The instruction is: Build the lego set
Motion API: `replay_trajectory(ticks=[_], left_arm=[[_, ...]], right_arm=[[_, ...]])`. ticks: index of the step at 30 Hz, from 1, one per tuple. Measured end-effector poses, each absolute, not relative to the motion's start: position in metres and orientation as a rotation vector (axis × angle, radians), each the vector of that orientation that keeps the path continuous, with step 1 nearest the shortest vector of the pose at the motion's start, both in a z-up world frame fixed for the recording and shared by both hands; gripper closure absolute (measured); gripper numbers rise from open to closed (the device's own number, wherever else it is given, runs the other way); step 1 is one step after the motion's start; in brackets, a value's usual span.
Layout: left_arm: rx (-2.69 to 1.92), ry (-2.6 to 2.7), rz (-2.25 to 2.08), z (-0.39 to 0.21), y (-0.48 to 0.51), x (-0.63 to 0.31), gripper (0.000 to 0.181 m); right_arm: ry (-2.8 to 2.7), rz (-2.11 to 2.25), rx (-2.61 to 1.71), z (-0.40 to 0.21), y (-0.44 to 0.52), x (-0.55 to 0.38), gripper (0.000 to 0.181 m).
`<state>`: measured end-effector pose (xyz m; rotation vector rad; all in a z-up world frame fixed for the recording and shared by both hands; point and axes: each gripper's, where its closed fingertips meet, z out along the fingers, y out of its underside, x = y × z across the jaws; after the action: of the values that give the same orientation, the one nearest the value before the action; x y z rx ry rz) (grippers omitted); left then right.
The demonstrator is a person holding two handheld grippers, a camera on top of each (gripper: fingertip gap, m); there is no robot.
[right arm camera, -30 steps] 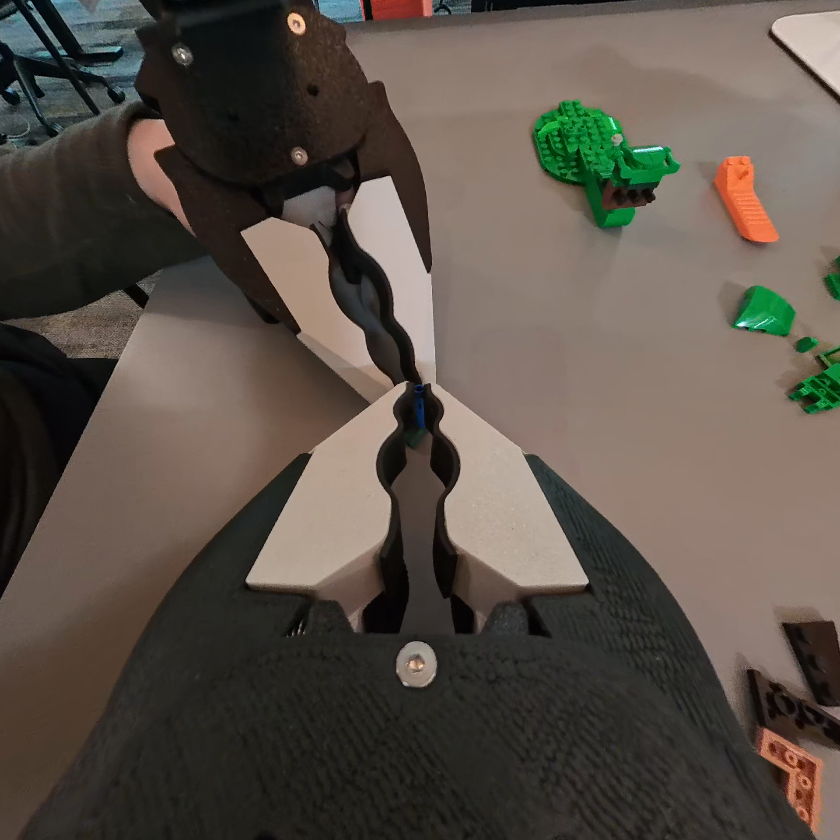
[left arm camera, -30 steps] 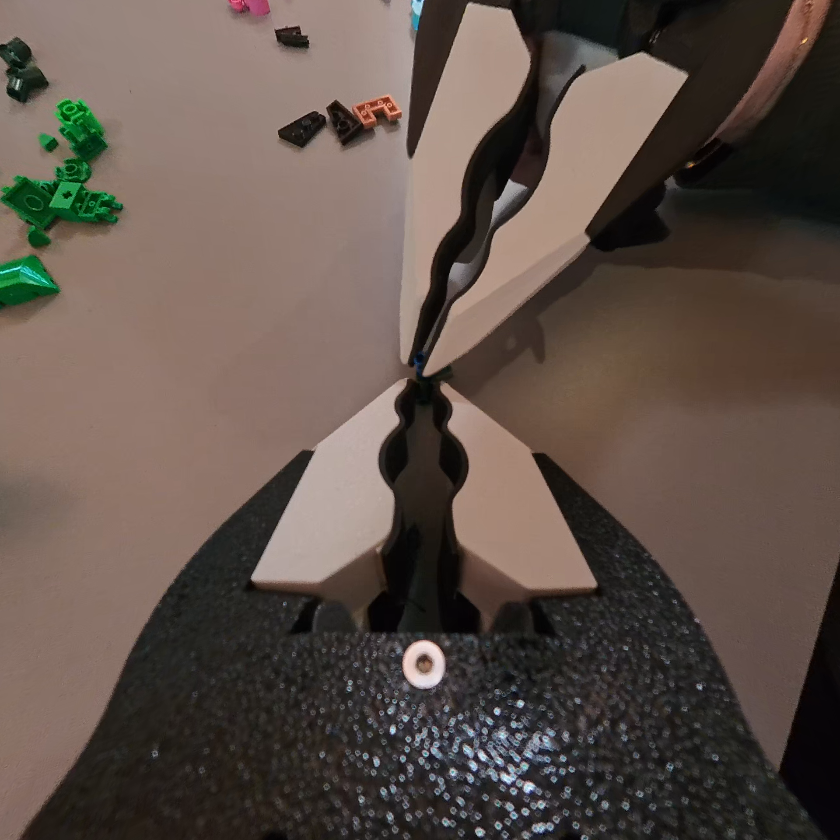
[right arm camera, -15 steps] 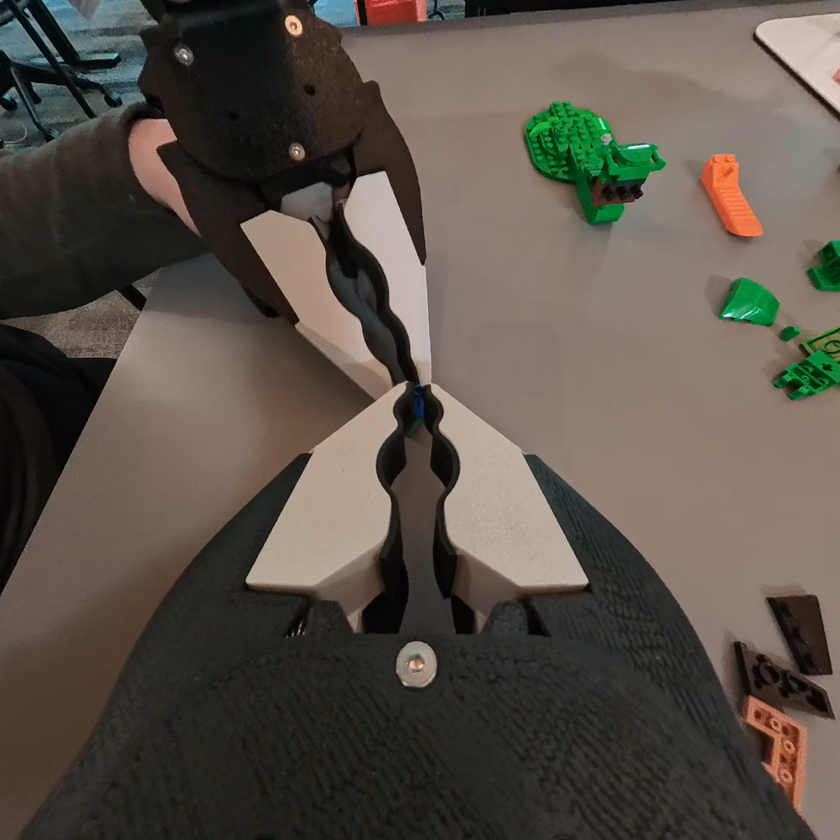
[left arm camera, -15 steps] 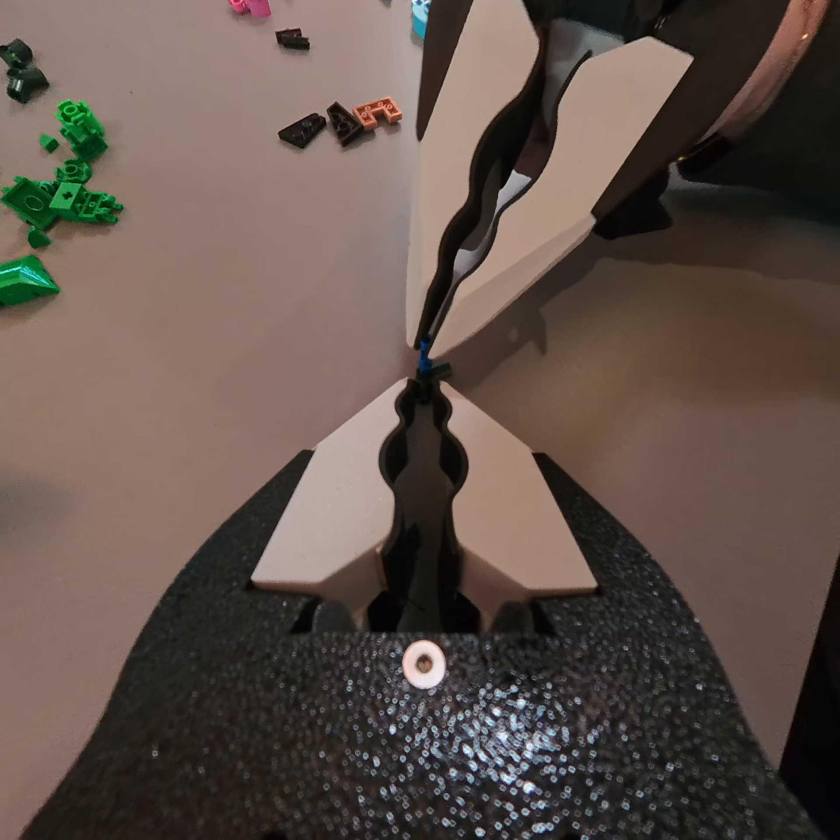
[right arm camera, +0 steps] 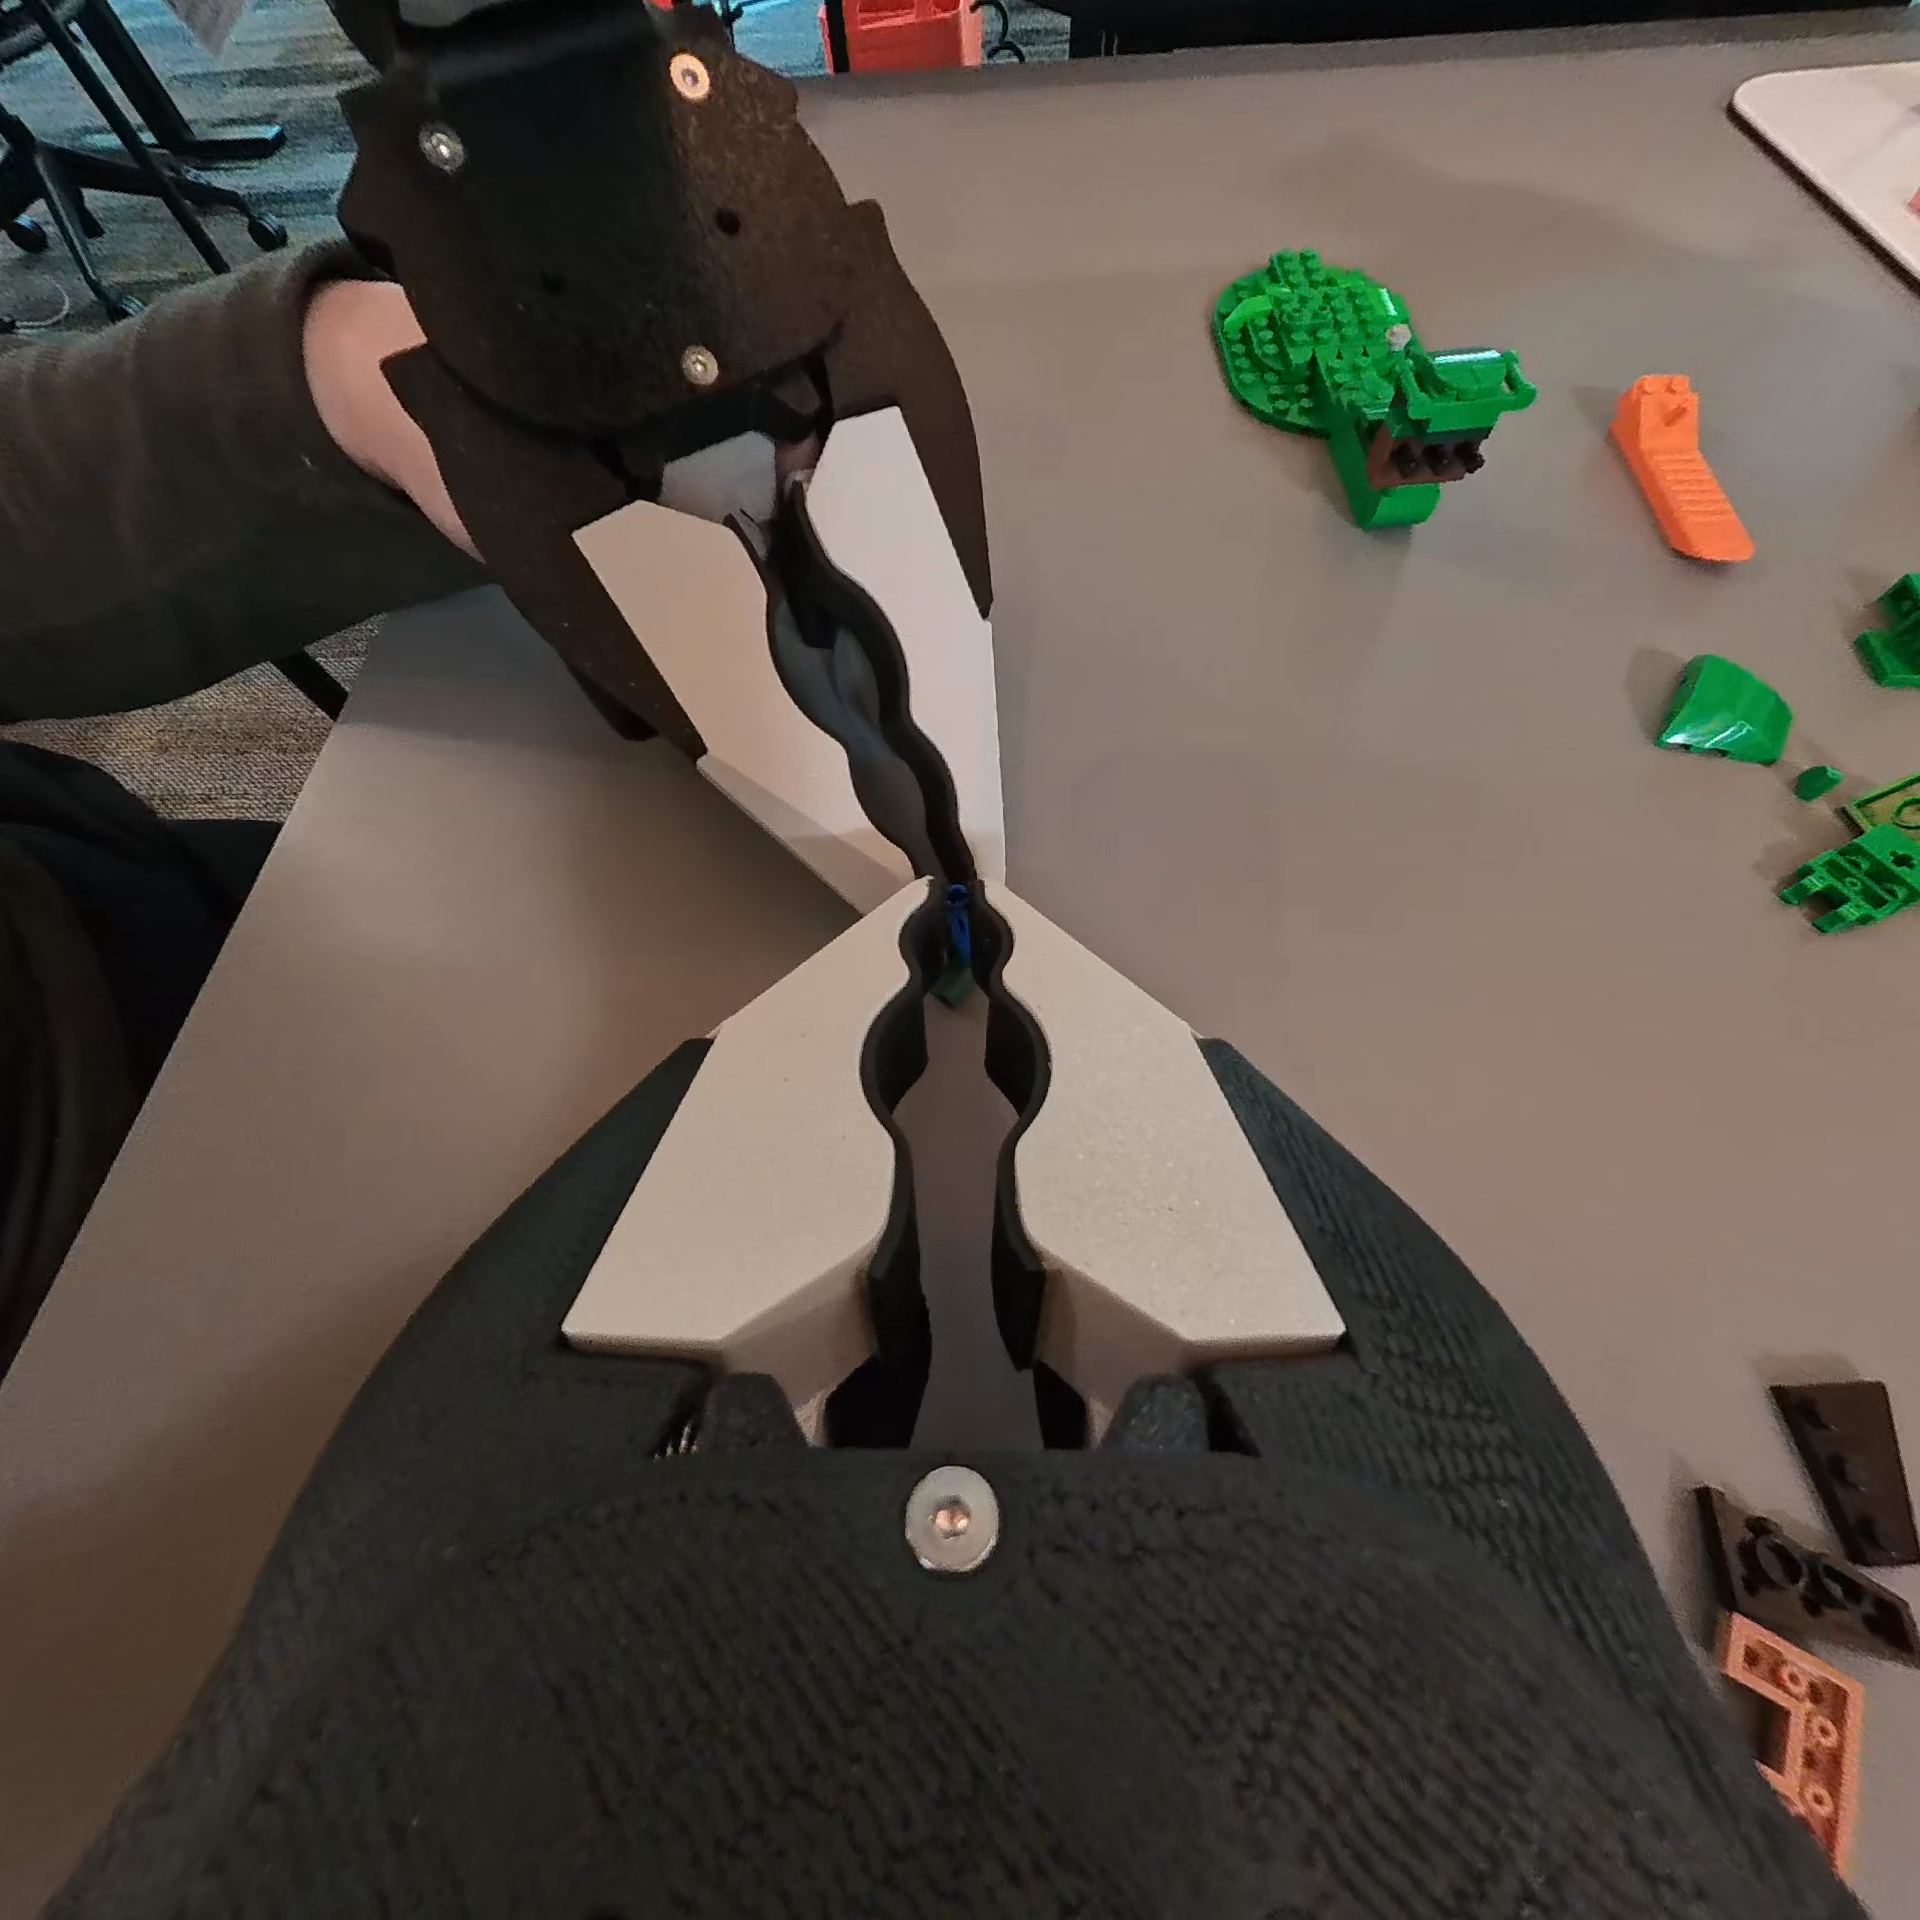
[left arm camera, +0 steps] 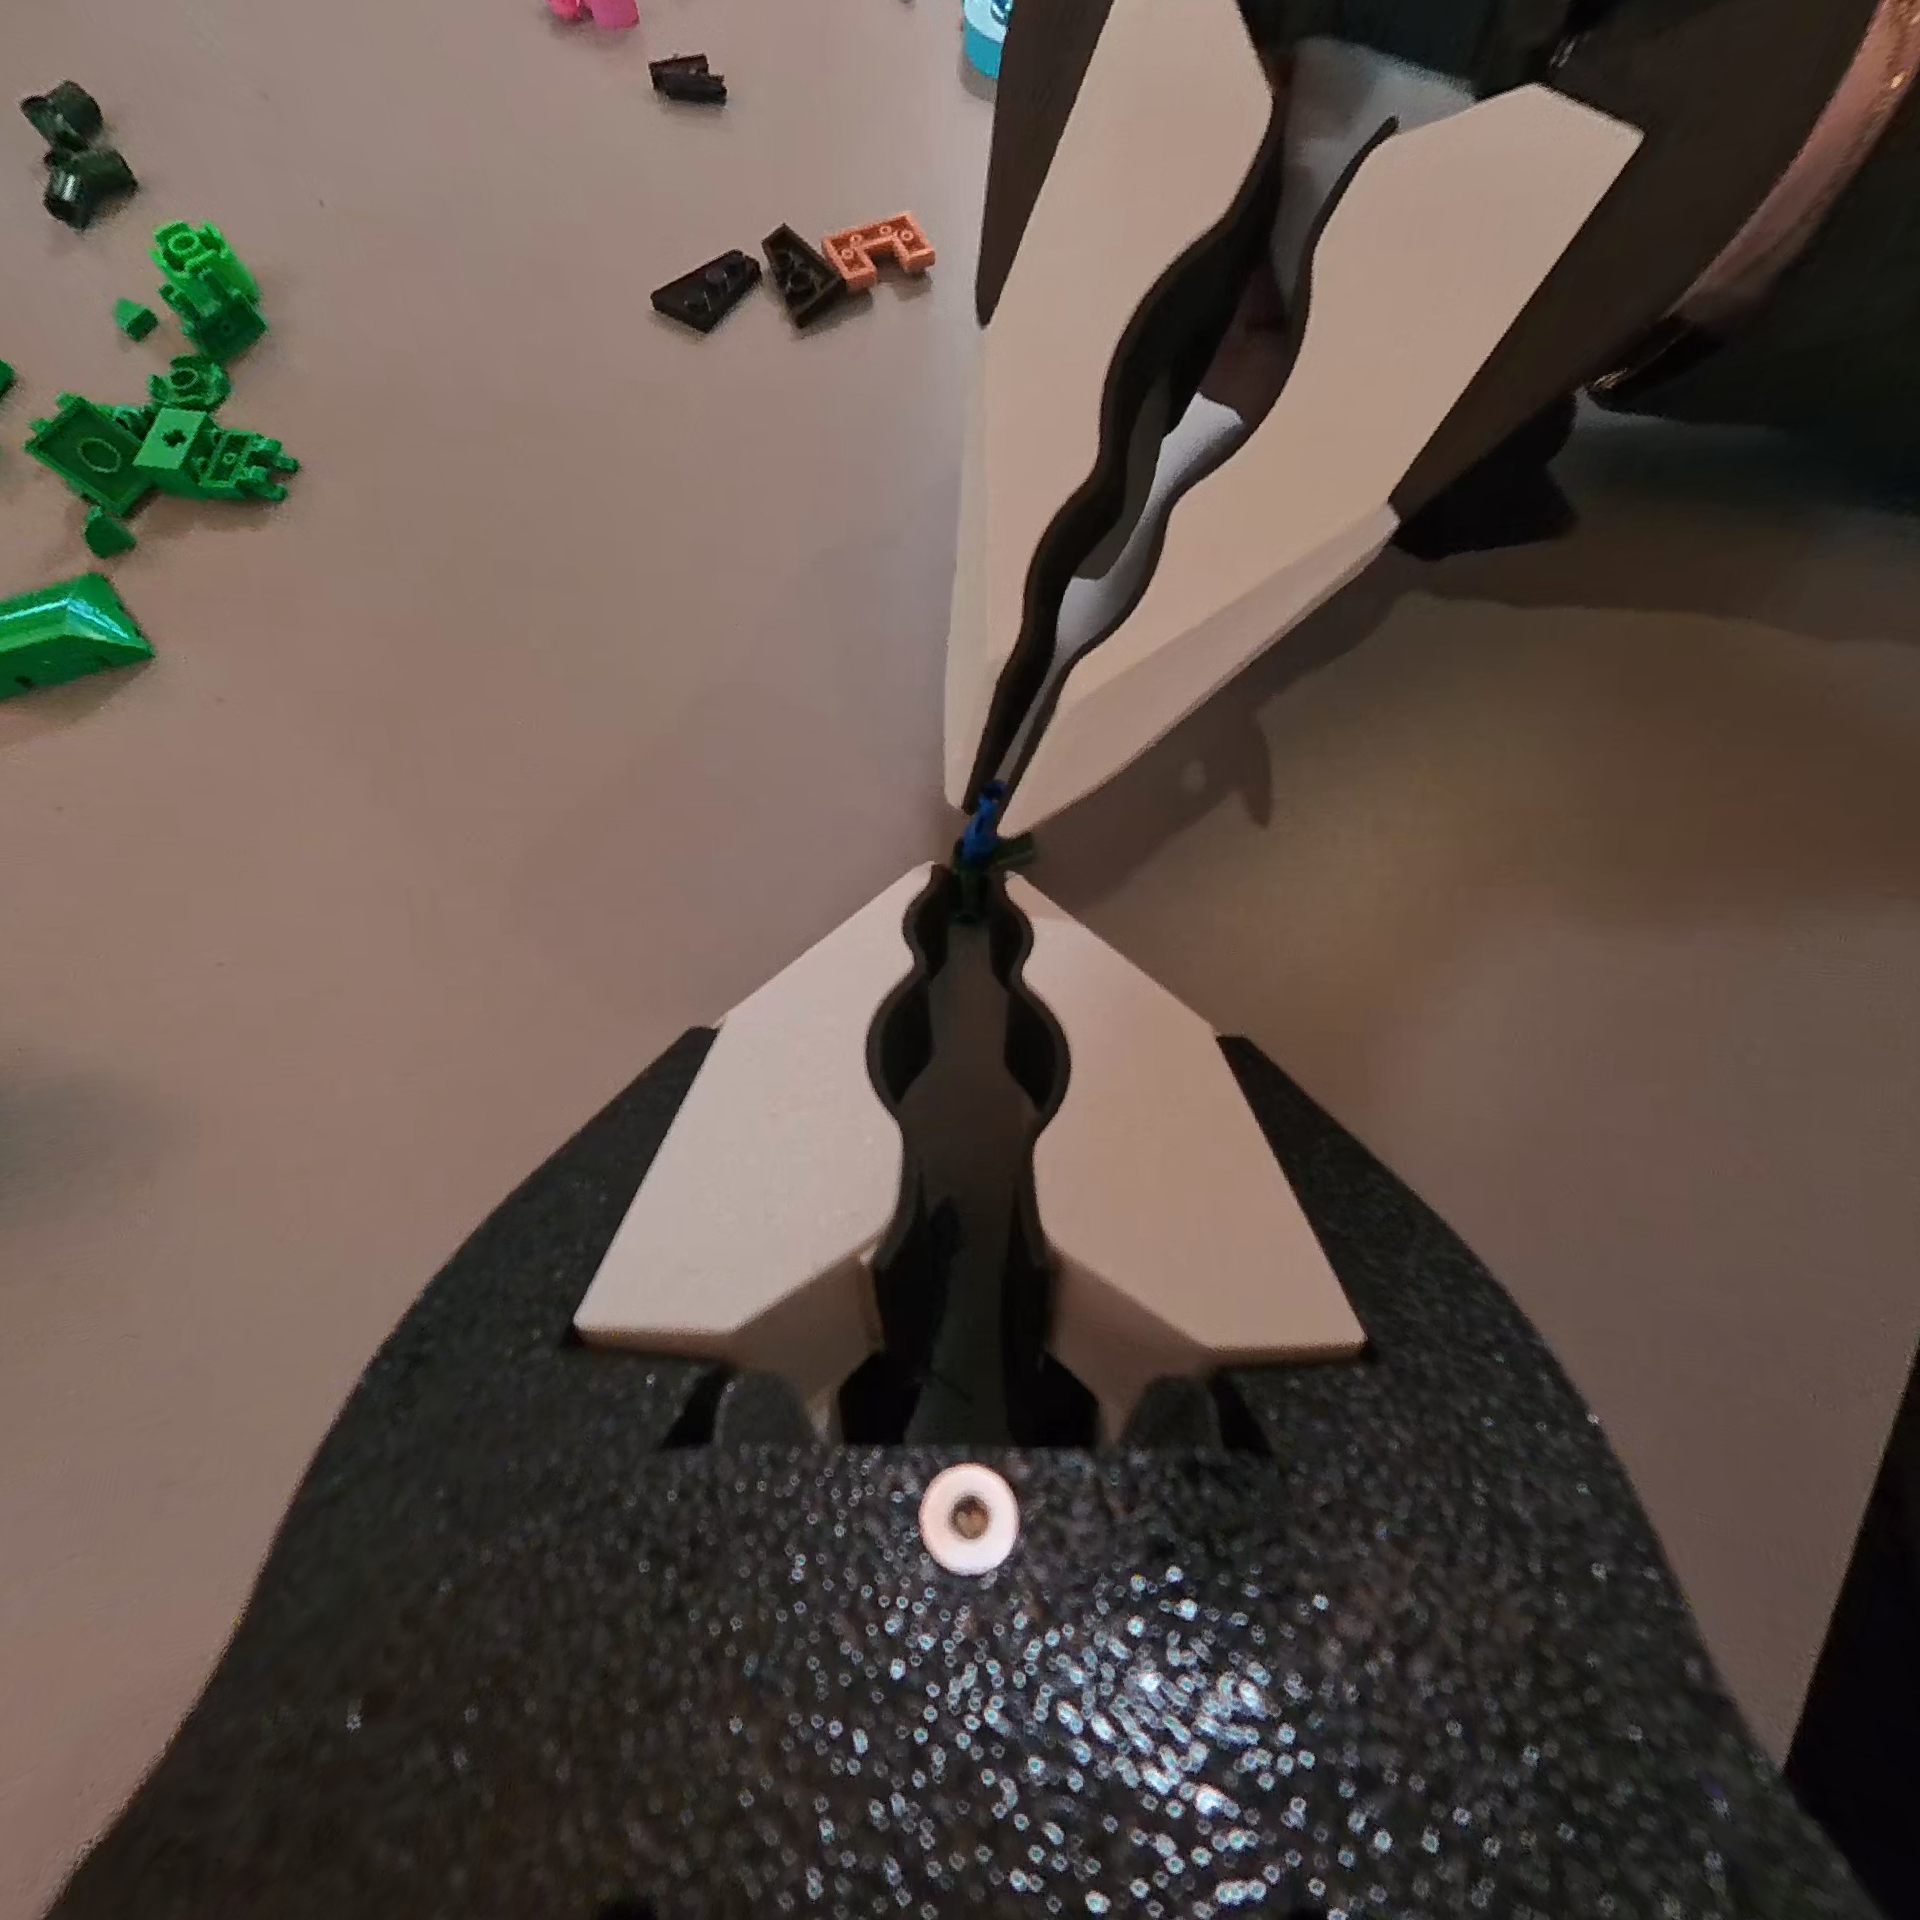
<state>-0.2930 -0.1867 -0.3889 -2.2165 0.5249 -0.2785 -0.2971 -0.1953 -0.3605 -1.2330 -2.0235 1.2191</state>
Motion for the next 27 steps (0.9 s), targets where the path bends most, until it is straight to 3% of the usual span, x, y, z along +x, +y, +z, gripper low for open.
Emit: replay_trajectory(ticks=[1,8,14,27], left_arm=[[-2.217,0.522,-0.277,-0.389,-0.187,-0.293,0.176],[-2.220,0.512,-0.277,-0.389,-0.186,-0.293,0.176],[-2.221,0.508,-0.278,-0.389,-0.186,-0.294,0.176],[-2.226,0.500,-0.287,-0.389,-0.186,-0.294,0.176]], right_arm=[[-2.020,1.228,-1.232,-0.360,-0.195,-0.297,0.179],[-1.866,1.355,-1.225,-0.337,-0.190,-0.300,0.180],[-1.341,2.086,-1.141,-0.253,-0.179,-0.285,0.180],[-1.213,2.330,-0.904,-0.218,-0.181,-0.259,0.179]])
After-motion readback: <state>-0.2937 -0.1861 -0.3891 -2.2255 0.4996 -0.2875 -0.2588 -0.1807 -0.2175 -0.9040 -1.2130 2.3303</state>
